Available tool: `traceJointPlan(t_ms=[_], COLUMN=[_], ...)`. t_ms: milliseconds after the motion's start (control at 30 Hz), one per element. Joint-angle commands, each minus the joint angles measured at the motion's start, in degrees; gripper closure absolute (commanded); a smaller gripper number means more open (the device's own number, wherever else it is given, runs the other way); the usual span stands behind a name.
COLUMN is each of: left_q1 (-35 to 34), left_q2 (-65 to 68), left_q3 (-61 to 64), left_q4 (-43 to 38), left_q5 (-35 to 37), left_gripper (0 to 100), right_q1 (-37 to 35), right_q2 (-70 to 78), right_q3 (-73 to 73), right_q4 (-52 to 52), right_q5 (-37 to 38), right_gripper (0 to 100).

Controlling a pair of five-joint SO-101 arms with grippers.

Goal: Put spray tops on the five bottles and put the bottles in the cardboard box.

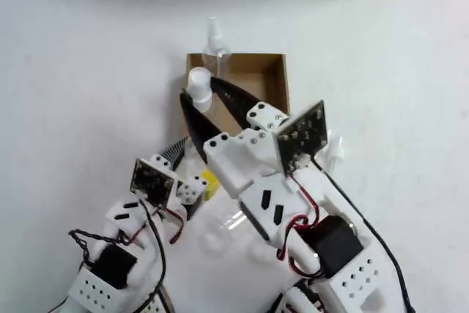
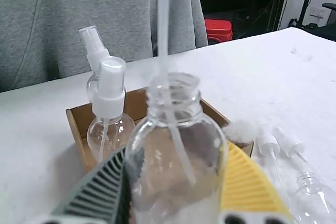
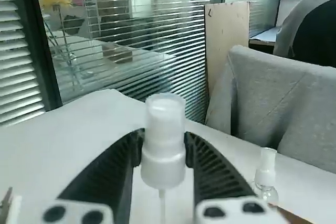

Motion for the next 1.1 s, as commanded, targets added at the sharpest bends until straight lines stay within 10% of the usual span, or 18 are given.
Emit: traceJointPlan(t_ms=[0,1067], left_q1=[0.2,-1.8], left_q2=[-0.4,-0.5], left_q3=[-0.2,-0.2], left_q4=[1.2,1.1], left_q5=[-0.4,-0.4], left_gripper=[94,94], right_q1=[-0.5,-0.7], right_q2=[-0.3,-0.3], right_q3=[0.4,11.3], right_q4=[-0.7,-0.3], right_q5=[-0.5,-0.2], right_gripper=[98.1,98.1])
